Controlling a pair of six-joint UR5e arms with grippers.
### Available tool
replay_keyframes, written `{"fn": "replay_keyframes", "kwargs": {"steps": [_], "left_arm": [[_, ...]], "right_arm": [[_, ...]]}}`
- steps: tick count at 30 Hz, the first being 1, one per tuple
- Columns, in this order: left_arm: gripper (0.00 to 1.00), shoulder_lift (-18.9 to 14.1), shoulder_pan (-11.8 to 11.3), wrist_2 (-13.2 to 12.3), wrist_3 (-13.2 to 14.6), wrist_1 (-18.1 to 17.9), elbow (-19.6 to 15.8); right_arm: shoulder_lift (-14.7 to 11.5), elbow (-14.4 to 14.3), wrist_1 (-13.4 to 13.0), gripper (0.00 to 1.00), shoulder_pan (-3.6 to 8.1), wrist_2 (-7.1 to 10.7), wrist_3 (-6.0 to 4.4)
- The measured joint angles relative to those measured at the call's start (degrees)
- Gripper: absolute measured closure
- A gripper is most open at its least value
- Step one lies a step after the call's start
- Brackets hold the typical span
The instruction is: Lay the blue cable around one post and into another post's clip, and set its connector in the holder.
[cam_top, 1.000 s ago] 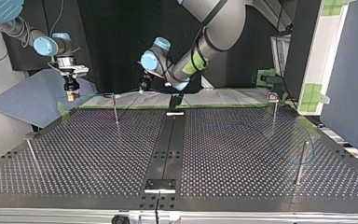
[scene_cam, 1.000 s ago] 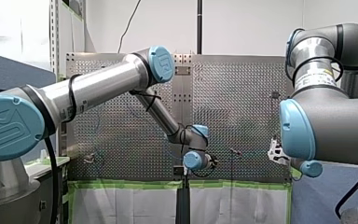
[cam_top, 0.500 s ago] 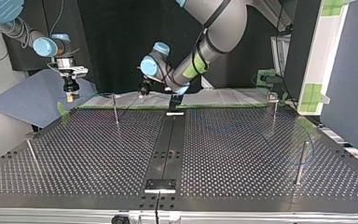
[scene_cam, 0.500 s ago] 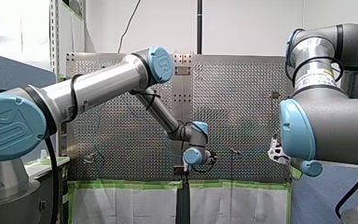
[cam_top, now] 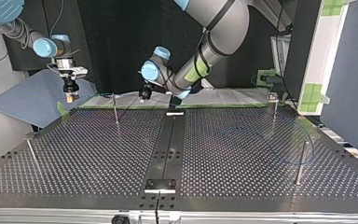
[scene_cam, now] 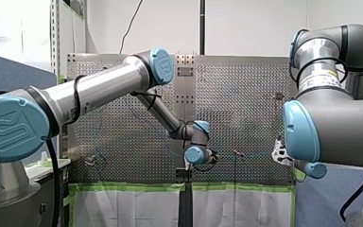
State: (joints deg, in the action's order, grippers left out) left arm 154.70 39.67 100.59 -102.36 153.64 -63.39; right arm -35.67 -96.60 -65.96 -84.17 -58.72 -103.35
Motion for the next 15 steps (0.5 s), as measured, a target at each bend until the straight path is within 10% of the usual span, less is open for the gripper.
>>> {"fn": "replay_keyframes", "kwargs": {"steps": [15], "left_arm": [[0.99,0.0,-1.1,-1.9,-1.2,0.3,0.2]], "right_arm": [[0.3,0.3,-0.1,1.00,-0.18,0.00,-0.44]]}}
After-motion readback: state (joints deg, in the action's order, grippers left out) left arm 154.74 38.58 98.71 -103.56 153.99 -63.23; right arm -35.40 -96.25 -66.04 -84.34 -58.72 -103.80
